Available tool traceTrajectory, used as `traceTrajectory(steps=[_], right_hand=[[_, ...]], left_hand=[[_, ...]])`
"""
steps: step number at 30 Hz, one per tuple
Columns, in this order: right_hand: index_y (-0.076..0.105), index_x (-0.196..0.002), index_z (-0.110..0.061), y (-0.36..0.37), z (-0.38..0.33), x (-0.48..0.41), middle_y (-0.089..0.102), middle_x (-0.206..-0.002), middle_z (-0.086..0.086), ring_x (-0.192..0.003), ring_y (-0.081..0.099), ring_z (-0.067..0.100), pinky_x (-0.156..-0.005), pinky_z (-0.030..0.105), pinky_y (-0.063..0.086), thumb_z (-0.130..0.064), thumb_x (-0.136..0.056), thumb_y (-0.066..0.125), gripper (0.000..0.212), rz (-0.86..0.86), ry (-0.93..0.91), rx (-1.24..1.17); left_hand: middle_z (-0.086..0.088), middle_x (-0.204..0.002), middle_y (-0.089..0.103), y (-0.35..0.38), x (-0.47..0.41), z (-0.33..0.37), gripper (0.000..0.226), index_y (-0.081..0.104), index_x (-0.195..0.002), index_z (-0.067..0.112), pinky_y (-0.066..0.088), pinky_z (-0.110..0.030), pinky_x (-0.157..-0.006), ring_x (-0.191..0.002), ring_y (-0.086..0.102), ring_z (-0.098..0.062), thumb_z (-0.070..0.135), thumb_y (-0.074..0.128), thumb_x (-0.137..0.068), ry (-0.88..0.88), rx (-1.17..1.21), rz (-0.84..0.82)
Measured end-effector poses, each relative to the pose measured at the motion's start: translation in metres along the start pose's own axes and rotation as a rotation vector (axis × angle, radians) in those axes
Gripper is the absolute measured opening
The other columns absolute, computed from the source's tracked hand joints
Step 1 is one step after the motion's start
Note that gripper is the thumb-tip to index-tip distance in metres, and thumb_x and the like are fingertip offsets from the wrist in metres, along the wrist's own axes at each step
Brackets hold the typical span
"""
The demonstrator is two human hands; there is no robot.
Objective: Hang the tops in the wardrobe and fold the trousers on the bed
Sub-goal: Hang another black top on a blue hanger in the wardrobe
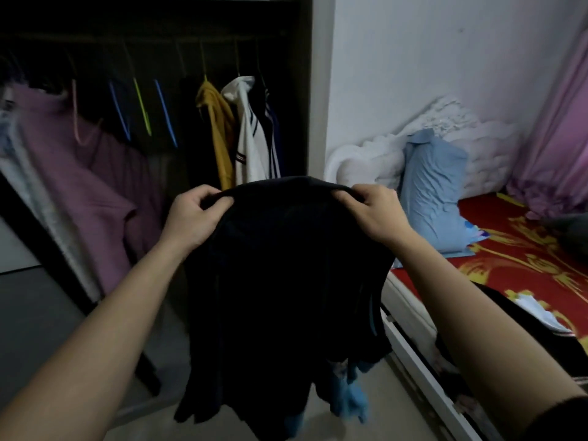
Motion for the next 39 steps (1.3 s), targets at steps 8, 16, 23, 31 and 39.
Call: traceTrajectory(steps=[8,16,23,31,39], right_hand=[[0.070,-0.093,-0.024,0.087,0.026,0.005,0.075,-0.090,-0.009,-0.086,0.070,0.003,-0.080,0.027,0.057,-0.058,-0.055,0.091,0.055,-0.756,0.014,0.023],[0.071,-0.093,-0.018,0.235,0.075,-0.015,0.074,-0.090,-0.001,-0.081,0.069,0.006,-0.084,0.033,0.057,-0.023,-0.090,0.074,0.006,-0.974,0.282,-0.355],[0.057,-0.125,-0.018,0.259,-0.015,-0.116,0.067,-0.116,-0.002,-0.108,0.062,0.013,-0.091,0.034,0.049,-0.036,-0.105,0.047,0.029,-0.750,-0.145,-0.458],[0.060,-0.095,-0.022,0.278,-0.107,-0.171,0.060,-0.079,-0.018,-0.076,0.057,-0.005,-0.073,0.020,0.044,-0.024,-0.104,0.052,0.013,-0.651,-0.364,-0.779],[0.069,-0.098,-0.015,0.322,-0.120,-0.199,0.066,-0.083,-0.011,-0.078,0.060,-0.003,-0.073,0.029,0.049,-0.029,-0.101,0.057,0.019,-0.833,-0.483,-0.668]], left_hand=[[0.023,-0.070,0.069,-0.017,-0.015,0.022,0.016,0.072,-0.080,0.032,0.047,-0.018,-0.064,-0.069,0.061,0.005,0.041,0.066,-0.091,0.255,0.140,0.274],[0.020,-0.064,0.057,-0.057,-0.060,-0.021,0.025,0.065,-0.077,0.030,0.039,-0.019,-0.062,-0.066,0.049,0.005,0.045,0.058,-0.095,0.224,0.035,0.527],[-0.002,-0.089,0.059,-0.123,-0.080,-0.140,0.023,0.056,-0.094,0.018,0.036,-0.024,-0.071,-0.086,0.057,-0.016,0.038,0.047,-0.102,-0.177,-0.205,0.733],[-0.007,-0.109,0.056,-0.083,-0.081,-0.203,0.046,0.040,-0.142,0.008,0.040,-0.017,-0.076,-0.090,0.051,-0.014,0.000,0.048,-0.097,-0.482,-0.305,0.344],[0.011,-0.131,0.055,-0.043,-0.158,-0.173,0.066,0.035,-0.147,0.027,0.035,-0.008,-0.099,-0.119,0.050,0.006,0.010,0.065,-0.091,-0.287,0.090,-0.147]])
Point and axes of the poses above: each hand's wrist, its own x-axis away from the middle knuckle, its own y-axis out of the palm, z = x × y, the point moved 4 cm from there along -x, towards the middle knuckle
